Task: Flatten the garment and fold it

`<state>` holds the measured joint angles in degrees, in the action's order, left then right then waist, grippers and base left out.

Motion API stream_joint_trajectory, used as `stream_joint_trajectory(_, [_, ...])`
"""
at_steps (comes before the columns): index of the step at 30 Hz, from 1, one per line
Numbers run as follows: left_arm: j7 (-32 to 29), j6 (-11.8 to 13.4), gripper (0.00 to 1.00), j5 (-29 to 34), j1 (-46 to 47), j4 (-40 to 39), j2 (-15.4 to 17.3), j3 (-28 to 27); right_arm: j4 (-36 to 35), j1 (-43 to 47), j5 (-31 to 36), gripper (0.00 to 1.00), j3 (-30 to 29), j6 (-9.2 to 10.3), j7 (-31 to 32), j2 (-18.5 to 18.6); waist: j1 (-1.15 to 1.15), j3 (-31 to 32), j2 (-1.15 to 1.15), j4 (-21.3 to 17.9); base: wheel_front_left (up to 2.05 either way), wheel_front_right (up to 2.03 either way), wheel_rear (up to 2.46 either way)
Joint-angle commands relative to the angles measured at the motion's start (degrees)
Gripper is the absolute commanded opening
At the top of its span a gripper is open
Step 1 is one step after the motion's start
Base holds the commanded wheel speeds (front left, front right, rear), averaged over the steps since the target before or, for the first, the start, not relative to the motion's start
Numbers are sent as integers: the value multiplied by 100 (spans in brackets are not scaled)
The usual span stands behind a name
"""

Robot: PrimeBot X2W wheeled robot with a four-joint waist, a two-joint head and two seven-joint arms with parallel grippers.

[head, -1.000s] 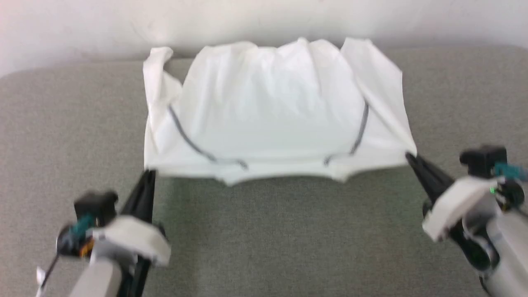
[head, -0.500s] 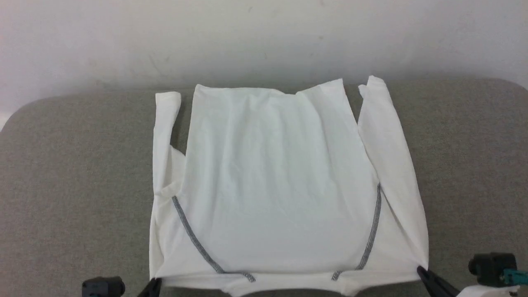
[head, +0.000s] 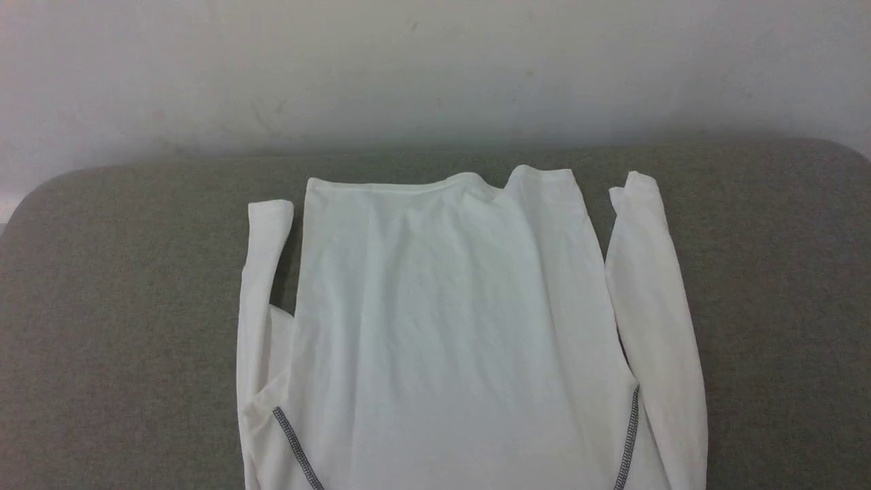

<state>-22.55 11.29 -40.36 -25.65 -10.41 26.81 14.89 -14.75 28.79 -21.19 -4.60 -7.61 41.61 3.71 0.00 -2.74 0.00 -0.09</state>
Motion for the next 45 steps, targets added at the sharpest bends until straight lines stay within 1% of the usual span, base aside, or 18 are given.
stream_joint_trajectory(1, [28, -53, 0, -48, 35, 60, -1, 7, -12, -12, 8, 40, 2, 12, -27, -8, 0, -6, 0, -6, 0, 0, 0])
stream_joint_trajectory(2, [38, -133, 12, -94, 77, 113, -32, 42, -25, -80, -39, 100, 27, 12, -102, -19, 0, -6, 0, -9, 0, 0, 0])
stream_joint_trajectory(3, [64, -197, 49, -172, 119, 154, -93, 53, -50, -143, -61, 100, 84, 12, -181, -24, 0, -2, 0, -11, 0, 0, 0])
stream_joint_trajectory(4, [90, -219, 100, -218, 160, 189, -140, 46, -101, -220, -72, 100, 117, 12, -313, -27, 0, 1, 0, -12, 0, 0, 0])
stream_joint_trajectory(7, [180, -257, 100, -273, 286, 158, -181, -22, -271, -462, -11, 100, 126, 12, -861, -18, 0, 10, 0, -12, 0, 0, 0])
stream_joint_trajectory(11, [465, -282, 100, -308, 562, -188, -193, -289, -491, -865, 152, 100, -35, 12, -1867, -27, 0, 3, 0, 10, 0, 0, 0])
stream_joint_trajectory(13, [685, -232, 100, -205, 794, -381, -154, -489, -583, -1092, 293, 100, -194, 12, -2389, -42, 0, -29, 0, 25, 0, 0, 0])
stream_joint_trajectory(16, [1070, -44, 100, 13, 1225, -550, -171, -796, -602, -1432, 549, 100, -321, 12, -2890, -56, 0, -121, 0, 3, 0, 0, 0])
stream_joint_trajectory(18, [1304, 35, 100, 137, 1534, -542, -194, -937, -551, -1668, 696, 100, -348, 12, -3078, -63, 0, -218, 0, -50, 0, 0, 0])
stream_joint_trajectory(22, [1715, 38, 100, 374, 2352, -273, -161, -1106, -541, -2175, 843, 100, -355, 12, -3305, -70, 0, -569, 0, -124, 0, 0, 0])
stream_joint_trajectory(27, [2153, -100, 100, 553, 3672, 489, -83, -1228, -537, -2796, 919, 100, -374, 12, -3442, -71, 0, -1159, 0, -233, 0, 0, 0])
stream_joint_trajectory(30, [2237, -236, 100, 564, 4470, 1071, -28, -1220, -502, -3072, 906, 100, -356, 12, -3476, -61, 0, -1490, 0, -321, 0, 0, 0])
stream_joint_trajectory(33, [2050, -441, 100, 504, 5226, 1721, 68, -1125, -410, -3248, 892, 100, -309, 12, -3523, -45, 0, -1689, 0, -413, 0, 0, 0])
stream_joint_trajectory(36, [1585, -690, 100, 413, 5919, 2369, 196, -944, -312, -3341, 836, 100, -252, 12, -3550, -49, 0, -1840, 0, -513, 0, 0, 0])
stream_joint_trajectory(39, [959, -886, 100, 329, 6530, 2972, 366, -777, -200, -3417, 775, 100, -167, 12, -3575, -53, 0, -2003, 0, -654, 0, 0, 0])
stream_joint_trajectory(40, [668, -934, 100, 295, 6699, 3176, 429, -711, -162, -3434, 753, 100, -132, 12, -3573, -55, 0, -2059, 0, -705, 0, 0, 0])
stream_joint_trajectory(45, [-618, -1046, 100, 147, 7223, 3961, 694, -474, 44, -3535, 624, 100, 42, 12, -3627, -63, 0, -2259, 0, -968, 0, 0, 0])
